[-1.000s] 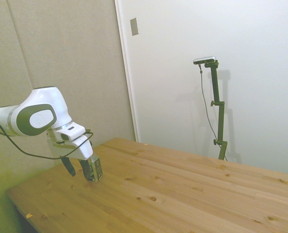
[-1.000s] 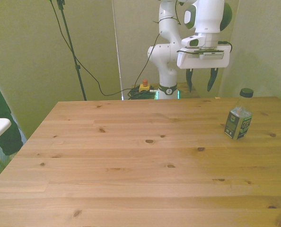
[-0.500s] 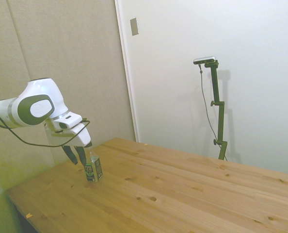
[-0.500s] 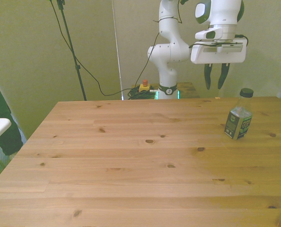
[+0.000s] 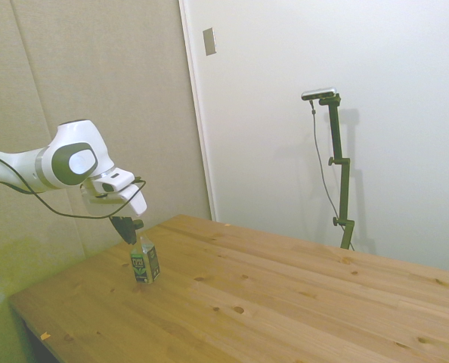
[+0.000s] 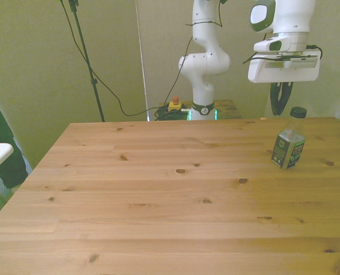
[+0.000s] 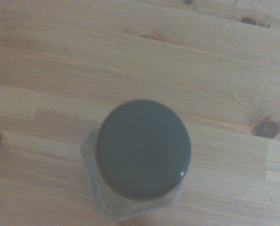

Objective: Knock down the bottle

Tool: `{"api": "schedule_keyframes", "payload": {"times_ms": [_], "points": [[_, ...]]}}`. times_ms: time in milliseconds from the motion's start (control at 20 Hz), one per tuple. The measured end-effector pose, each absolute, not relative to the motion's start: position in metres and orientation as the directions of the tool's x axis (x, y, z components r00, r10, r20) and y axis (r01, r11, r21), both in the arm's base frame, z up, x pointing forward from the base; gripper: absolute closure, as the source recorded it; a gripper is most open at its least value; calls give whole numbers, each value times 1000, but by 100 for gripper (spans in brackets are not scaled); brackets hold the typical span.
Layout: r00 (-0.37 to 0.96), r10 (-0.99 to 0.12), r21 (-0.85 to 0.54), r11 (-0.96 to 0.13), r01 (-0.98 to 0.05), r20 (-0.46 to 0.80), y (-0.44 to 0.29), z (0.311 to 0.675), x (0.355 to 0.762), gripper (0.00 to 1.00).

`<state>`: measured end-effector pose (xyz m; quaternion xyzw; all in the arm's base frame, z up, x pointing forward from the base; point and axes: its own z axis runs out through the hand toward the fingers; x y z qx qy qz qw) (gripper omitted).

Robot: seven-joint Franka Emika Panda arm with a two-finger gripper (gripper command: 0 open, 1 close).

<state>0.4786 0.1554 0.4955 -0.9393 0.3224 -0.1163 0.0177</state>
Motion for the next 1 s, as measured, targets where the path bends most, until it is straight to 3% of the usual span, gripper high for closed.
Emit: {"api": "schedule_keyframes", "payload": {"times_ms": [1000], "points": [[709,-667,-119,-742,-660,227,227,470,605,100]]}}
